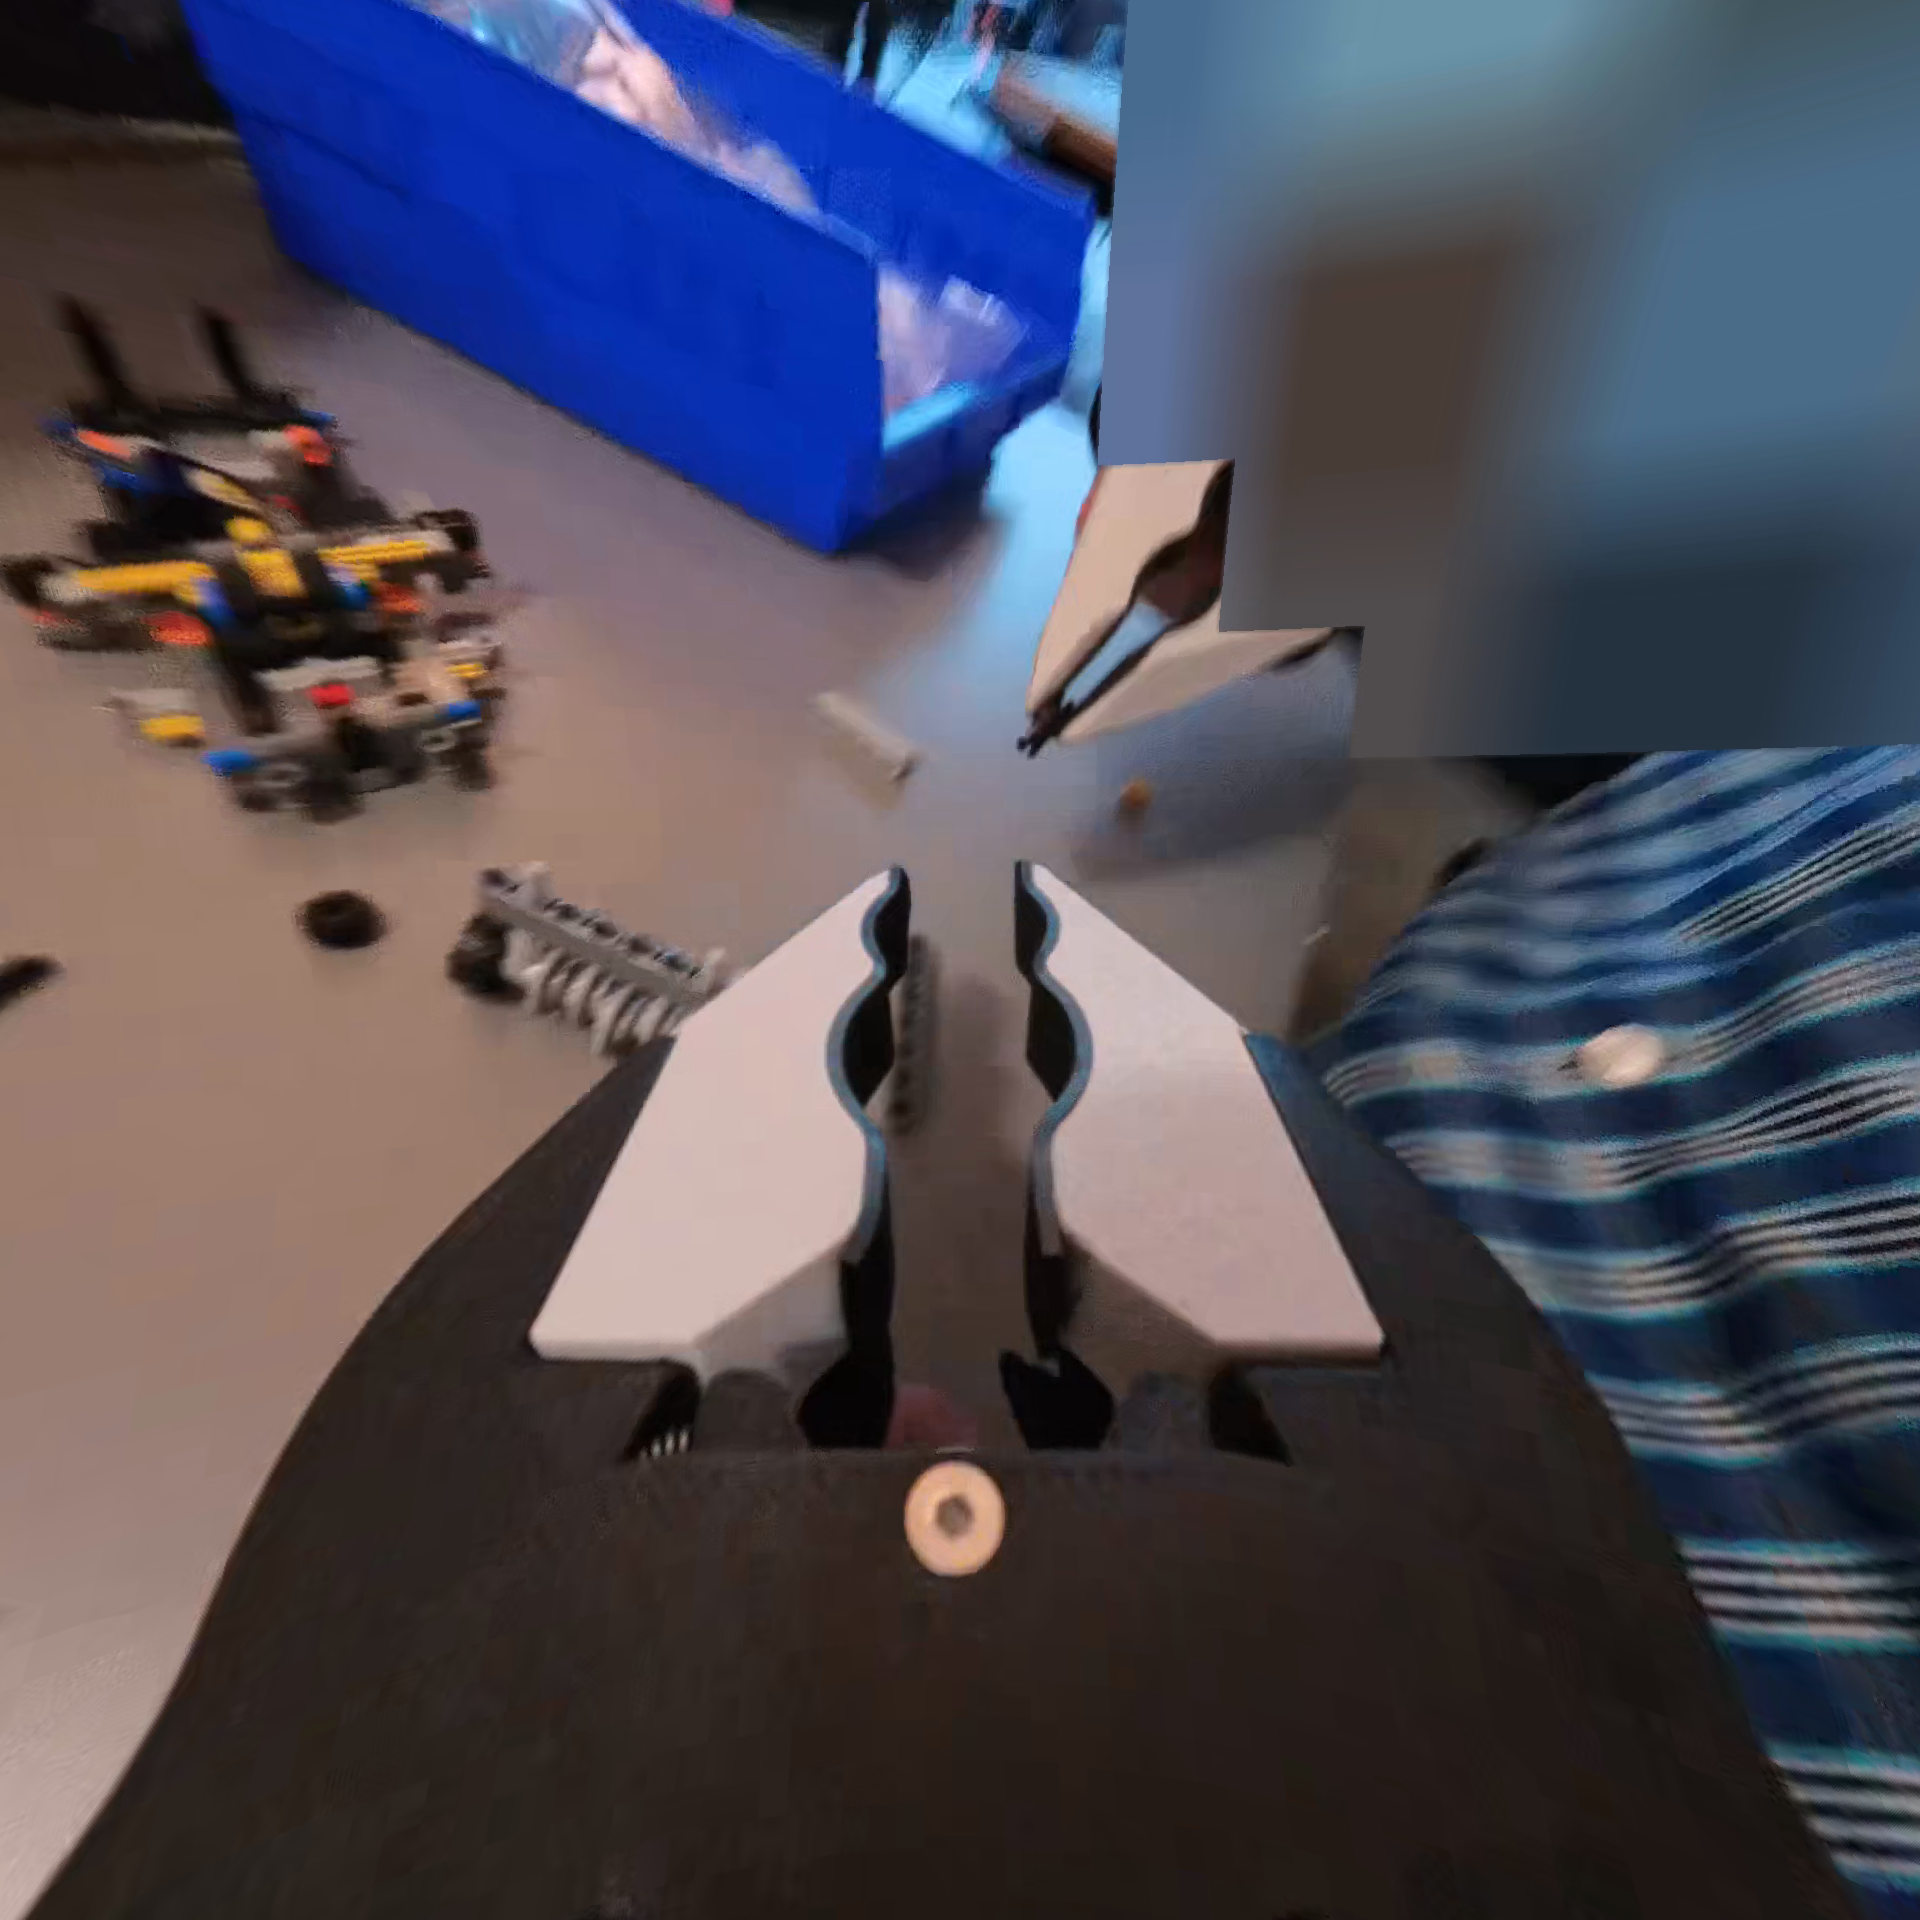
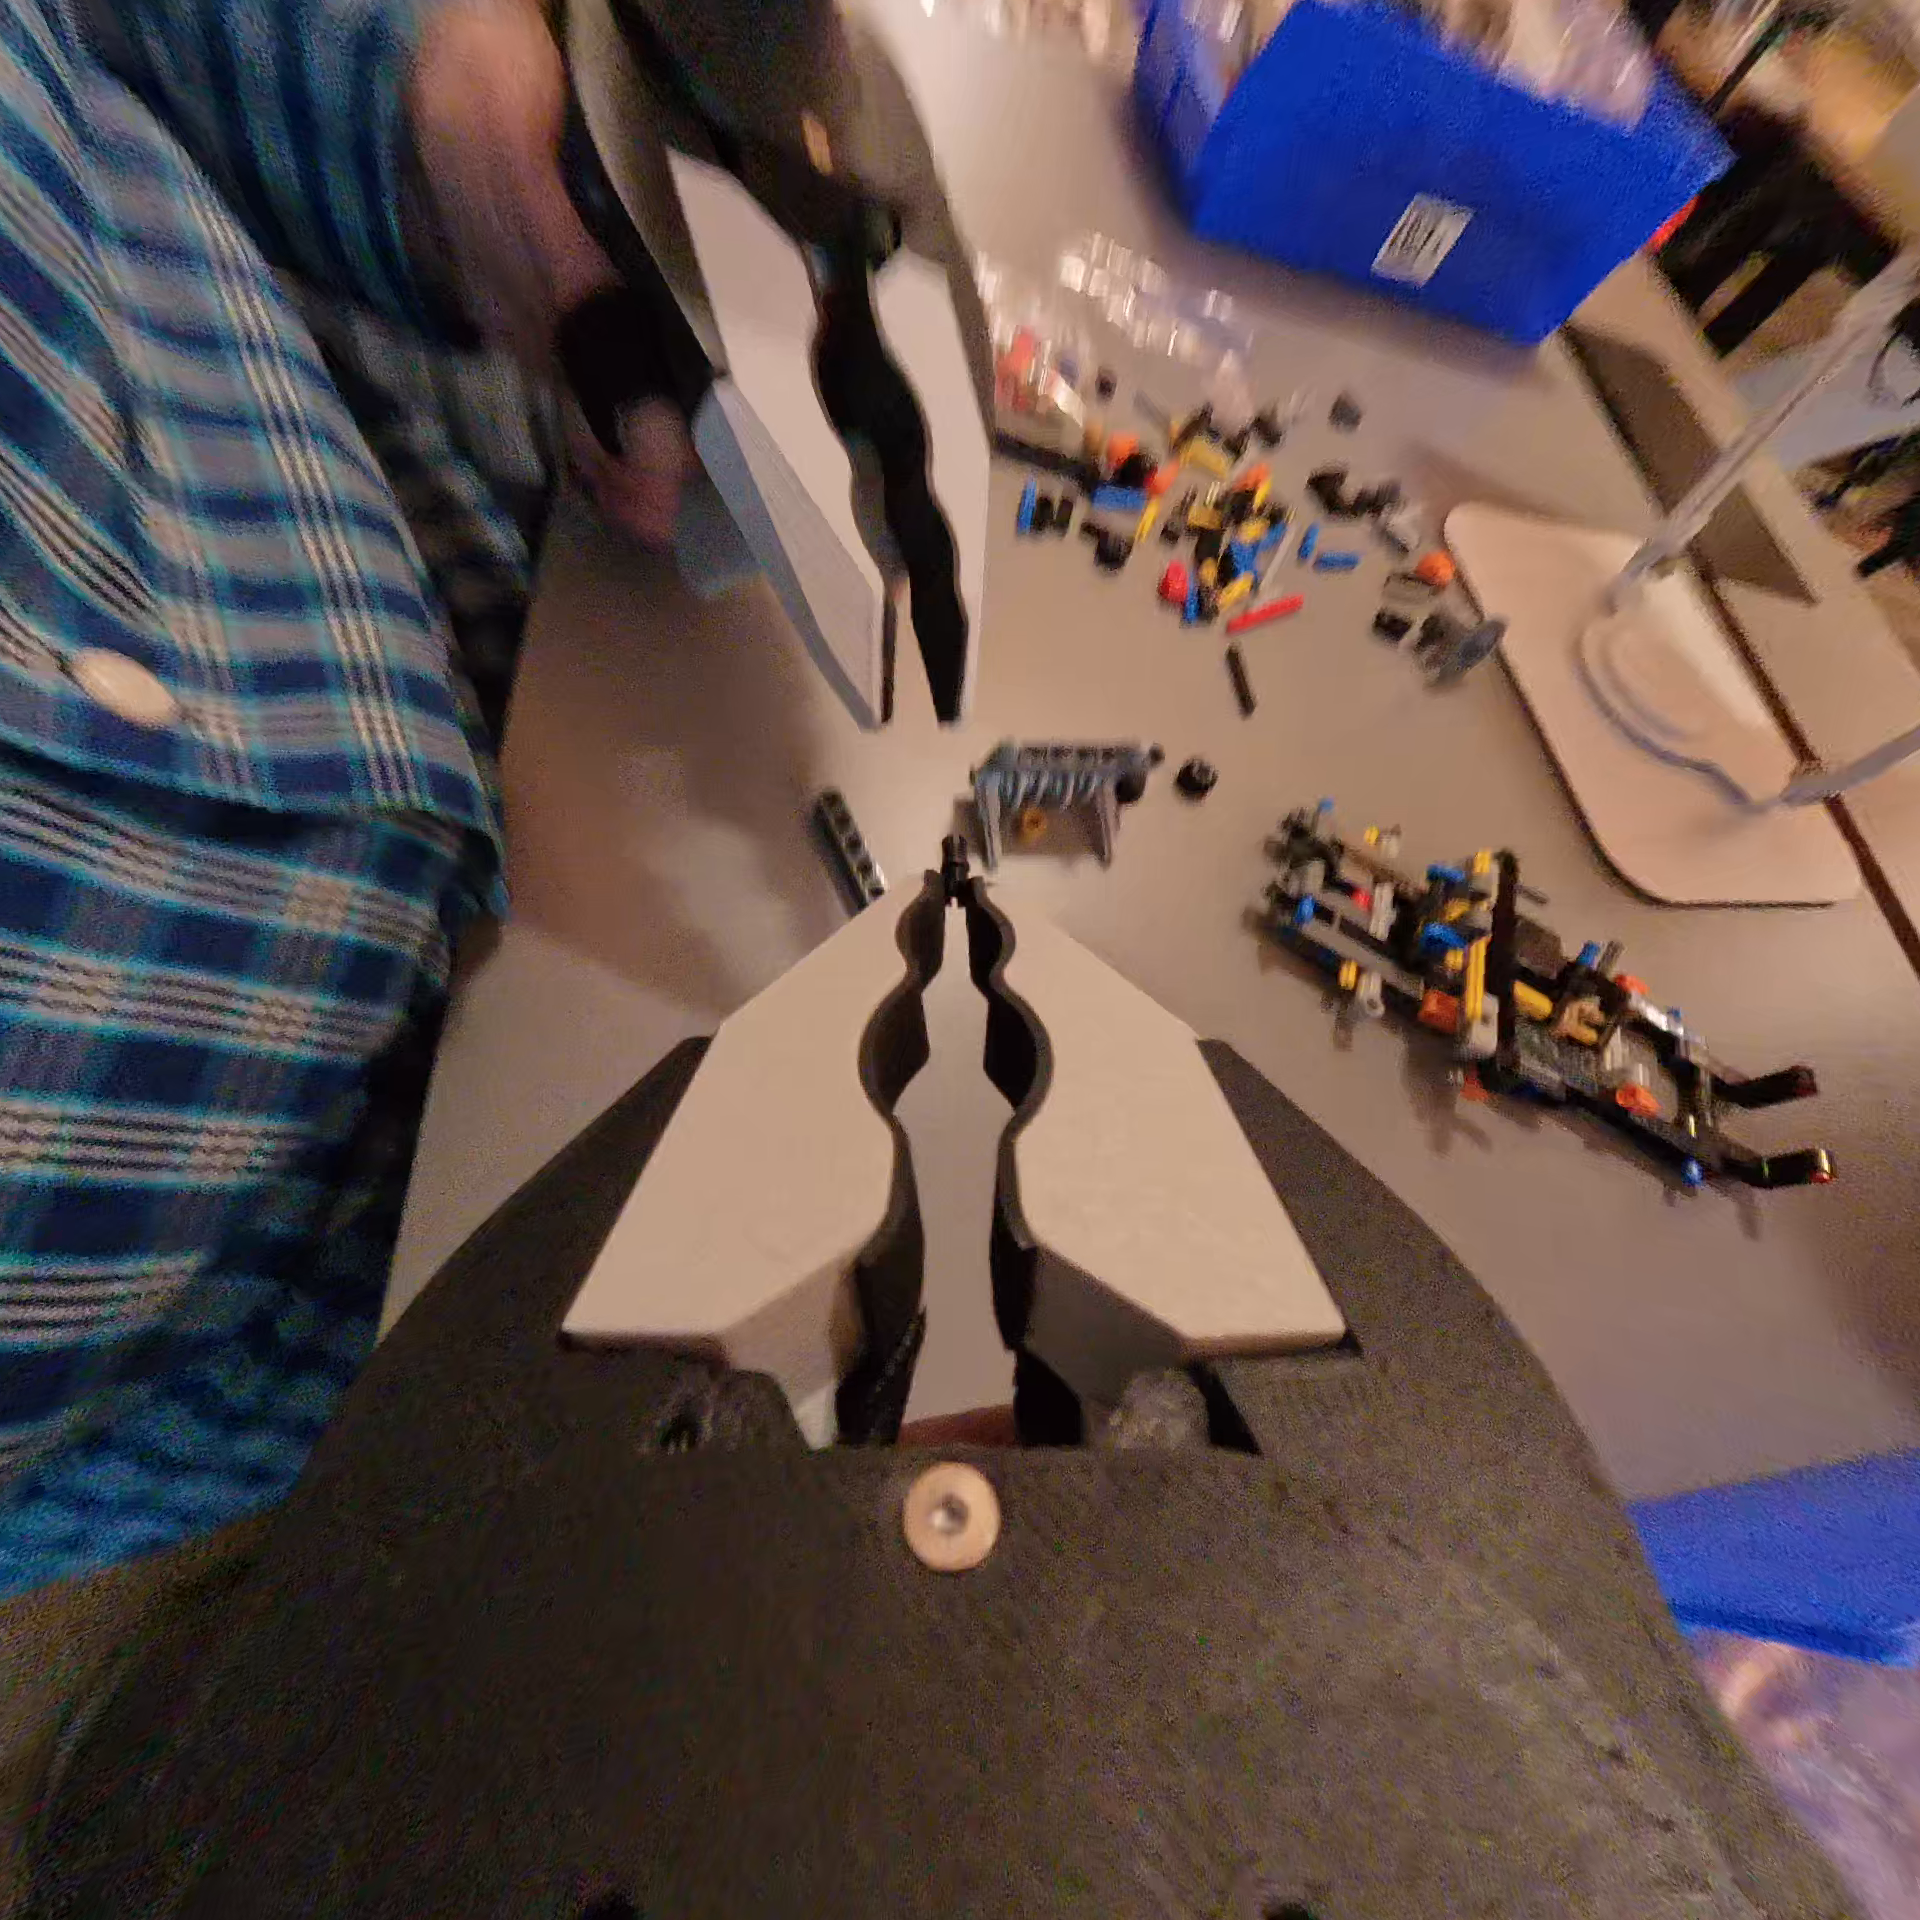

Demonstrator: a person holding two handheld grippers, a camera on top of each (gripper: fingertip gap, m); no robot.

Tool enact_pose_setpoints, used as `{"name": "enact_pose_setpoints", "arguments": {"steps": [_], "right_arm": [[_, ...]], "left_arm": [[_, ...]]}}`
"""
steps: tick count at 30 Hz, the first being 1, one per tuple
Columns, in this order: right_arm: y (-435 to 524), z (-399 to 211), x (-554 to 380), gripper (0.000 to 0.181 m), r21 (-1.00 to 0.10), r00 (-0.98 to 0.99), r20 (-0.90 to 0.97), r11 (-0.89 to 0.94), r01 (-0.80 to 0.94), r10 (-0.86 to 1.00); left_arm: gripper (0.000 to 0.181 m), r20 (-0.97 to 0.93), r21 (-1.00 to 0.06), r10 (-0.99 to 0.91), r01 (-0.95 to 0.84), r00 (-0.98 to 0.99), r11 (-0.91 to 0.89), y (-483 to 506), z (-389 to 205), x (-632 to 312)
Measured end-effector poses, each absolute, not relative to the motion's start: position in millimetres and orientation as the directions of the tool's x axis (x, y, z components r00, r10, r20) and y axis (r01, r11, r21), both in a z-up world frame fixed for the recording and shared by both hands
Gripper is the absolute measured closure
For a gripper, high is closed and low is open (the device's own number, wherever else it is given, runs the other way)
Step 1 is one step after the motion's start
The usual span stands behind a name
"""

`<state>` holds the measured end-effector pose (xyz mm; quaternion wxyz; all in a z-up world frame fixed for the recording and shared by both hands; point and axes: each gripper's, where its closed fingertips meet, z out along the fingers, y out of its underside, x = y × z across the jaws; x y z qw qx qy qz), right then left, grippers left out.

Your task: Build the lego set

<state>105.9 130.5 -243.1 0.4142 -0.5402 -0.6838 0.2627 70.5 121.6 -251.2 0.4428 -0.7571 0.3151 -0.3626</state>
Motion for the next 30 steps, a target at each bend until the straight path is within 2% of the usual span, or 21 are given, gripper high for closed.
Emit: {"name": "enact_pose_setpoints", "arguments": {"steps": [4,8,13,16,21,30], "right_arm": [[130.9,-265.1,103.5,0.18,-0.664,-0.179,0.32,0.354,0.658,0.931],[130.7,-278.3,97.5,0.18,-0.471,-0.317,0.375,0.474,0.744,0.871],[130.7,-290.8,94.4,0.18,-0.277,-0.459,0.355,0.56,0.78,0.815],[132.1,-292.8,95.0,0.18,-0.222,-0.492,0.336,0.575,0.787,0.803],[133.2,-301.4,95.7,0.18,-0.185,-0.5,0.307,0.566,0.803,0.81],[134.9,-304.8,96.6,0.18,-0.098,-0.552,0.266,0.591,0.8,0.791]], "left_arm": [[0.163,-0.031,-0.865,-0.811,-0.422,0.585,-0.271,115.7,-275.1,60.3],[0.168,-0.214,-0.831,-0.787,-0.531,0.579,-0.165,117.3,-280.7,56.0],[0.178,-0.319,-0.774,-0.825,-0.631,0.466,-0.057,110.7,-284.3,71.0],[0.181,-0.416,-0.701,-0.832,-0.712,0.366,0.037,112.8,-292.0,71.5],[0.181,-0.466,-0.655,-0.842,-0.746,0.272,0.121,120.6,-302.3,71.0],[0.181,-0.419,-0.679,-0.871,-0.726,0.257,0.113,123.4,-307.6,72.0]]}}
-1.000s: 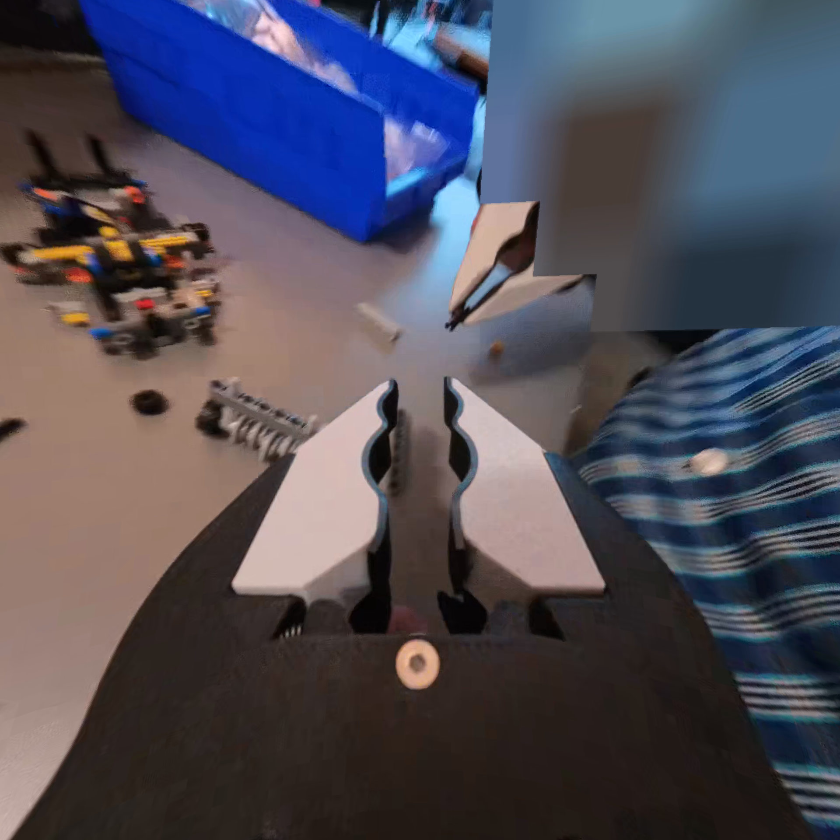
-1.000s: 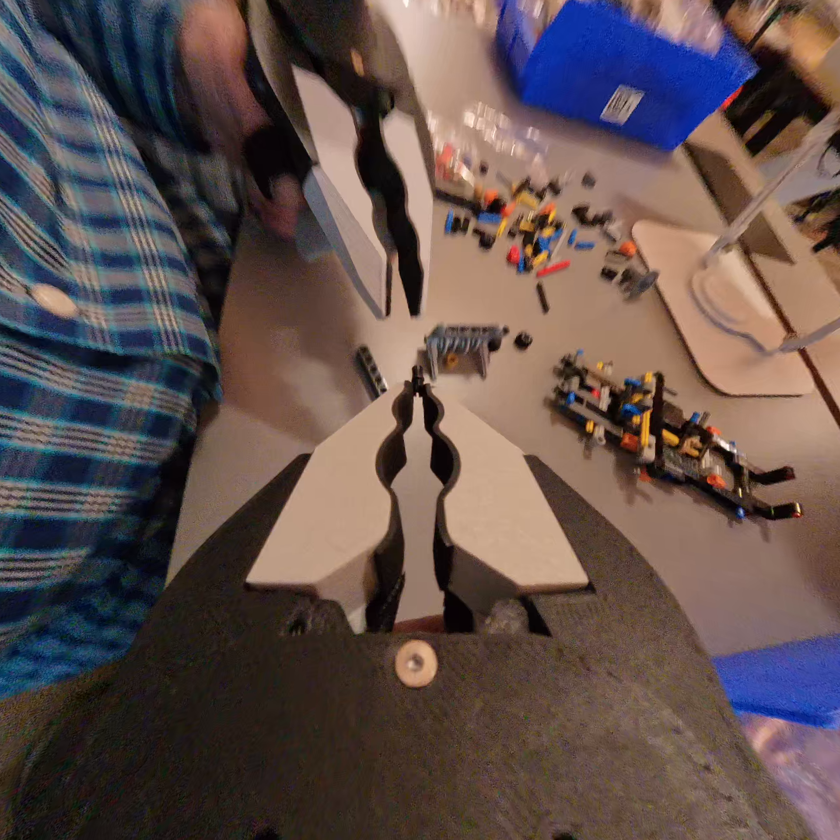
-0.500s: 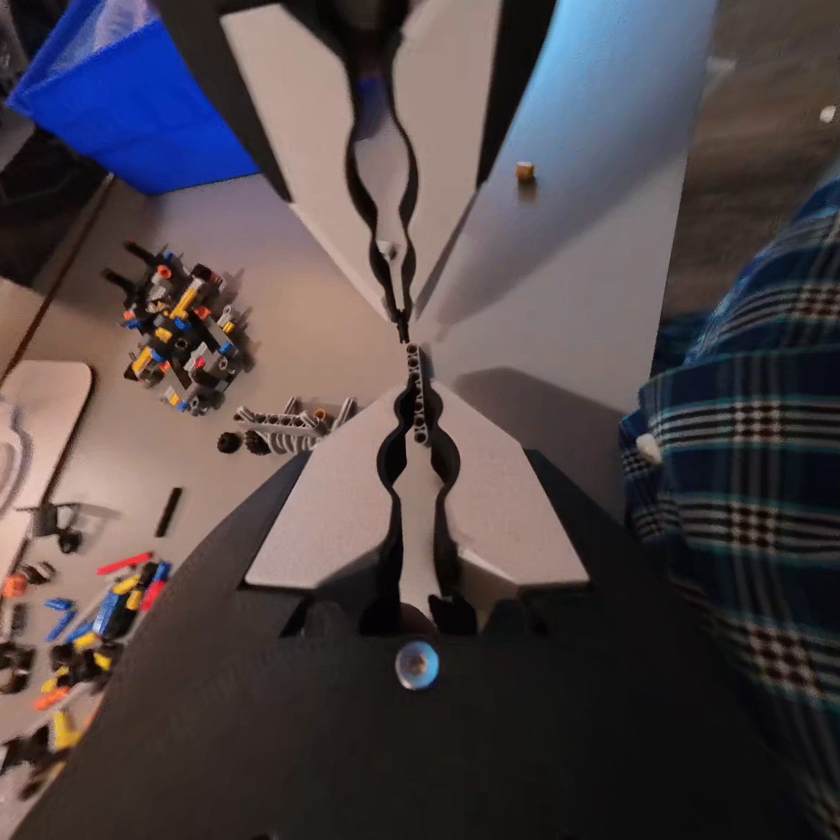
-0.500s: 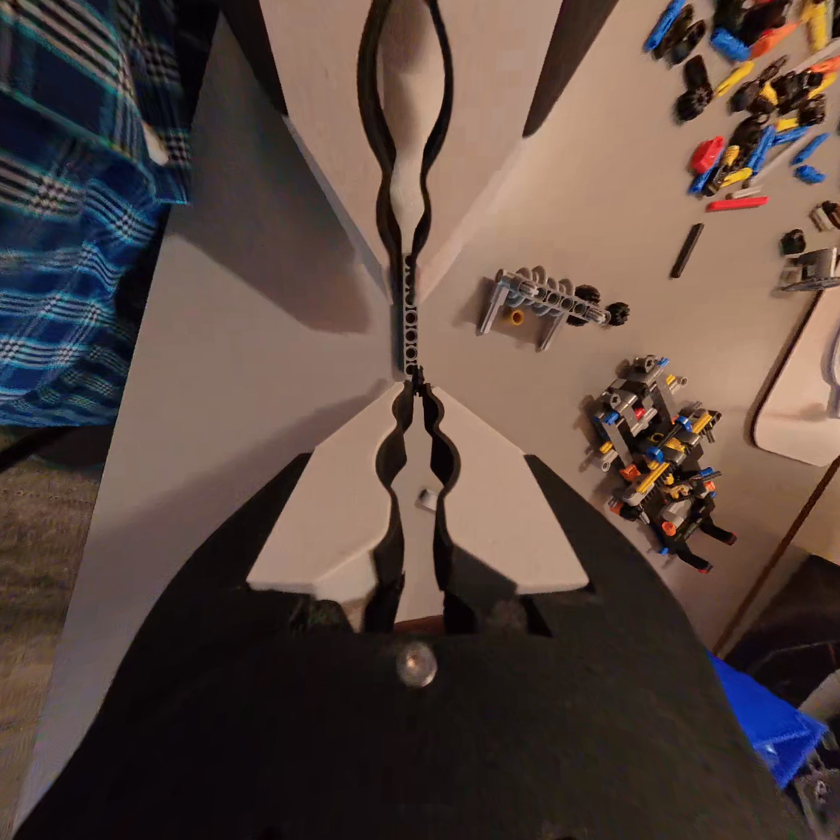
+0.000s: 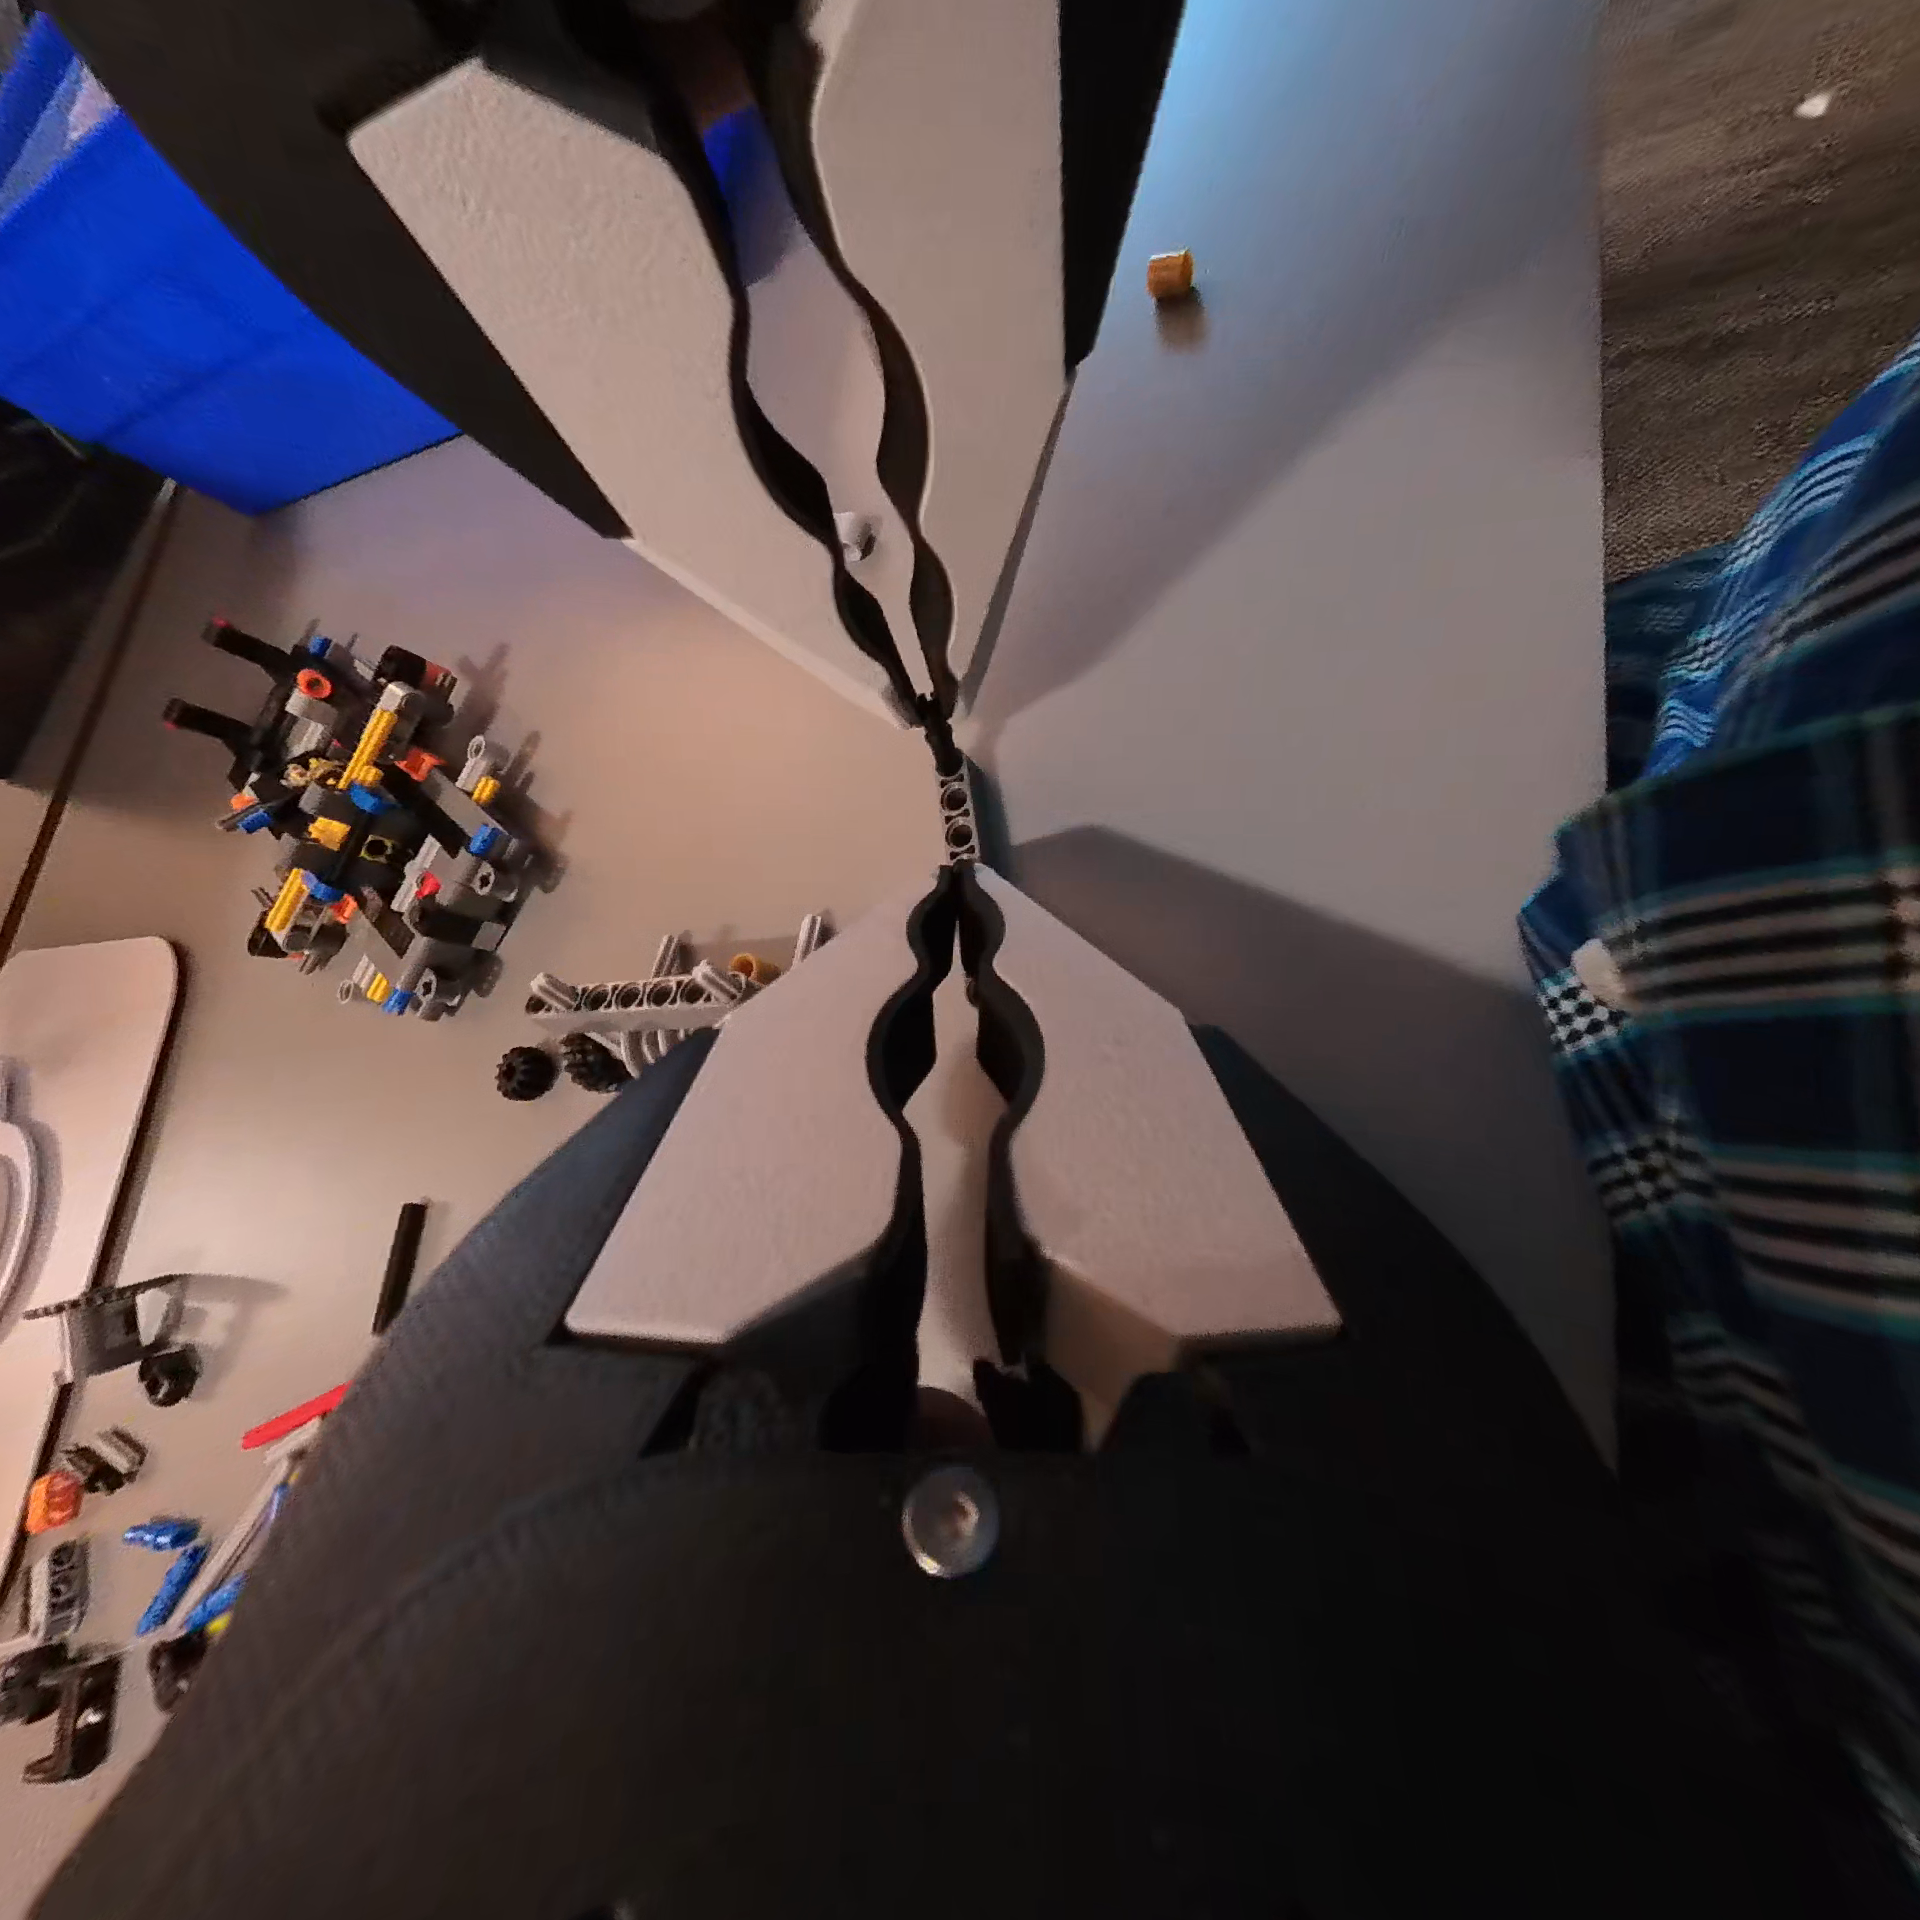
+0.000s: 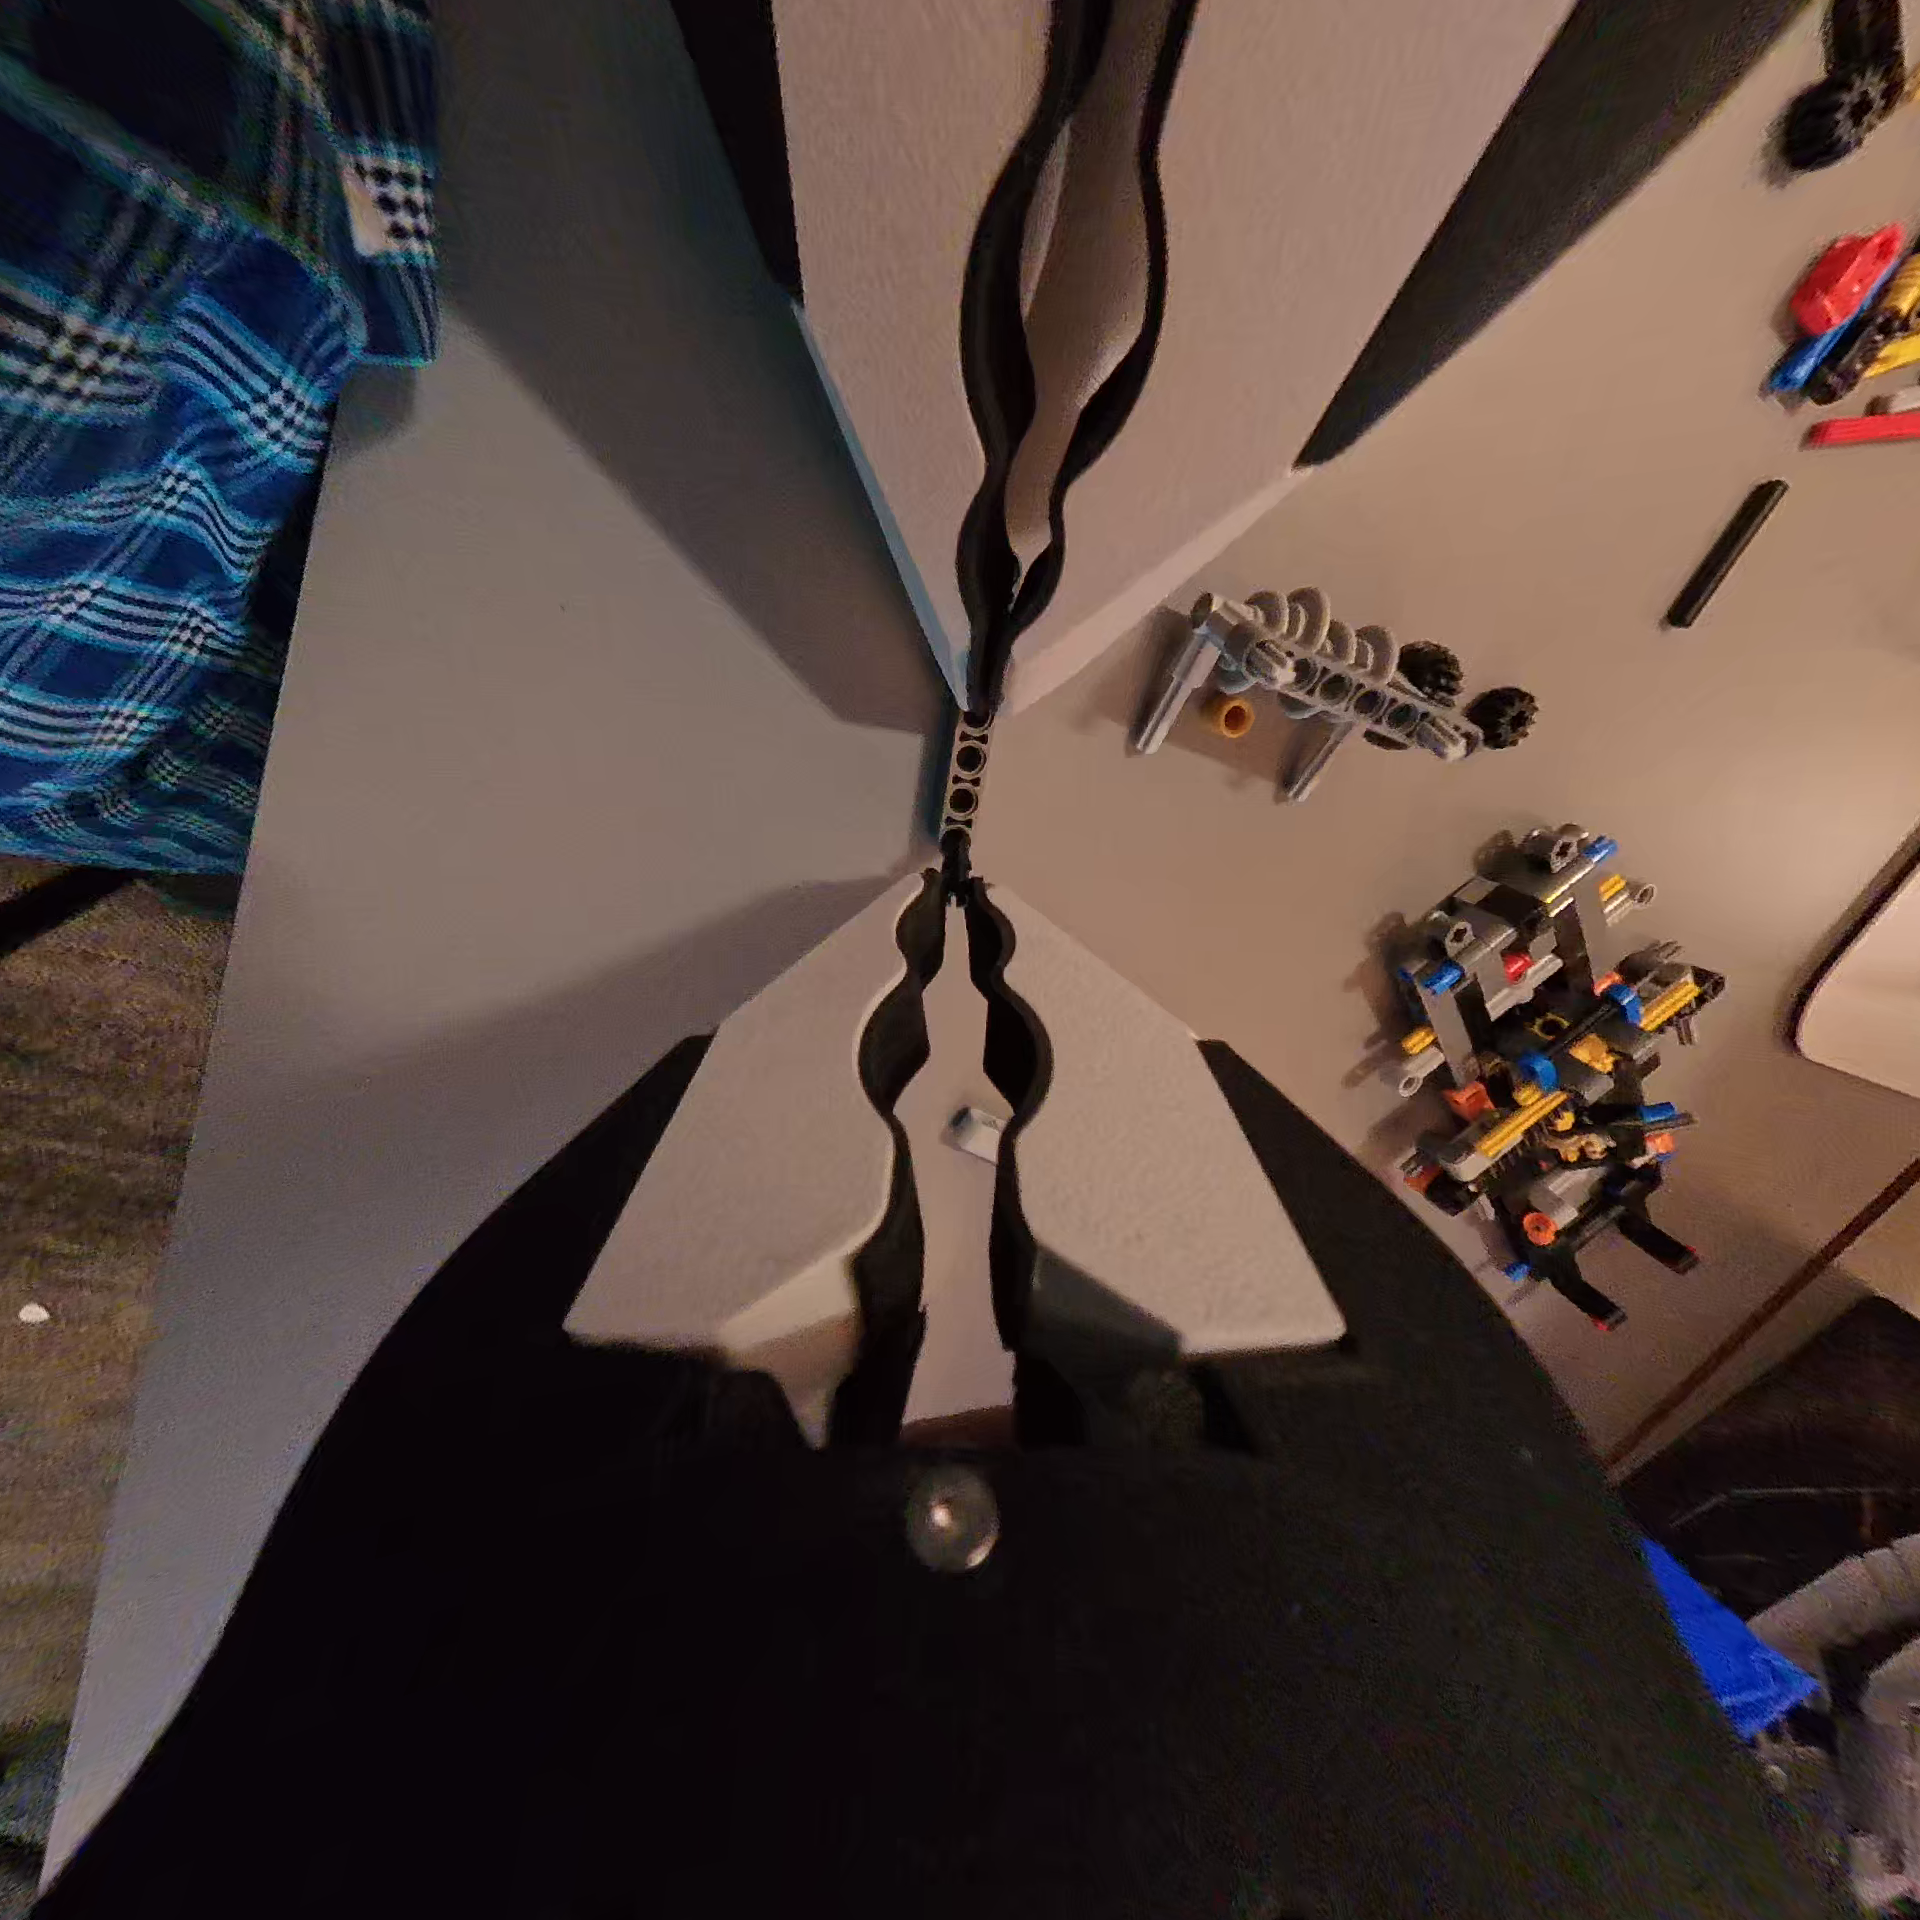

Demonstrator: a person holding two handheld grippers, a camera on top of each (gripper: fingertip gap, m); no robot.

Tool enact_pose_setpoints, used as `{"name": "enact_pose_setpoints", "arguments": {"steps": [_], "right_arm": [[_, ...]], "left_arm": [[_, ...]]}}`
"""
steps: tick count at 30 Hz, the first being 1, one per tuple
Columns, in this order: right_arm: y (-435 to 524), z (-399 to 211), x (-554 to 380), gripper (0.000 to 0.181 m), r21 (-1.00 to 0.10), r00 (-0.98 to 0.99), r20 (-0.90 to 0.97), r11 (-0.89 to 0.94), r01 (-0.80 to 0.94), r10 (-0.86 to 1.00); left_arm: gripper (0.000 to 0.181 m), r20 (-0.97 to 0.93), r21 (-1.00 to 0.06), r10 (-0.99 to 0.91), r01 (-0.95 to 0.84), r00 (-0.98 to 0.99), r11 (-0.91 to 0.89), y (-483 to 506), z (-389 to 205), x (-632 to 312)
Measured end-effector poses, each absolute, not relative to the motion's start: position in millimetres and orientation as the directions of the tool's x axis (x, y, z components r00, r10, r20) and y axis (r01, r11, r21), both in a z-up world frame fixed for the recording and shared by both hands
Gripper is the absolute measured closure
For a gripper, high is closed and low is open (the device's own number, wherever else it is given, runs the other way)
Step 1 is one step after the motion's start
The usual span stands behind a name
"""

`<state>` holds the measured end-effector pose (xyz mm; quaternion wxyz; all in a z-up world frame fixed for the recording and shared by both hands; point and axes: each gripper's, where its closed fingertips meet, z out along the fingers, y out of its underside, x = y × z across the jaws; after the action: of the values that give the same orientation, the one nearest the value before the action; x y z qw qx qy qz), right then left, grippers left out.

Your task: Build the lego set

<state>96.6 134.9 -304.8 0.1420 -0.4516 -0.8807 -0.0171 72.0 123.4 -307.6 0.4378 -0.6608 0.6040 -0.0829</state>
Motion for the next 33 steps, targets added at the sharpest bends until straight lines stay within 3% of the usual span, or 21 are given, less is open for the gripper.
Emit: {"name": "enact_pose_setpoints", "arguments": {"steps": [15,26,33], "right_arm": [[132.8,-304.2,90.5,0.18,0.01,-0.65,0.214,0.663,0.748,0.73],[129.5,-303.6,83.8,0.181,-0.008,-0.626,0.186,0.638,0.77,0.757],[128.2,-307.8,78.8,0.181,-0.074,-0.584,0.183,0.604,0.794,0.791]], "left_arm": [[0.181,-0.493,-0.654,-0.862,-0.703,0.117,0.279,120.6,-307.4,69.0],[0.181,-0.534,-0.637,-0.842,-0.688,0.069,0.347,119.9,-307.5,69.4],[0.181,-0.536,-0.636,-0.841,-0.689,0.071,0.347,120.1,-307.7,69.4]]}}
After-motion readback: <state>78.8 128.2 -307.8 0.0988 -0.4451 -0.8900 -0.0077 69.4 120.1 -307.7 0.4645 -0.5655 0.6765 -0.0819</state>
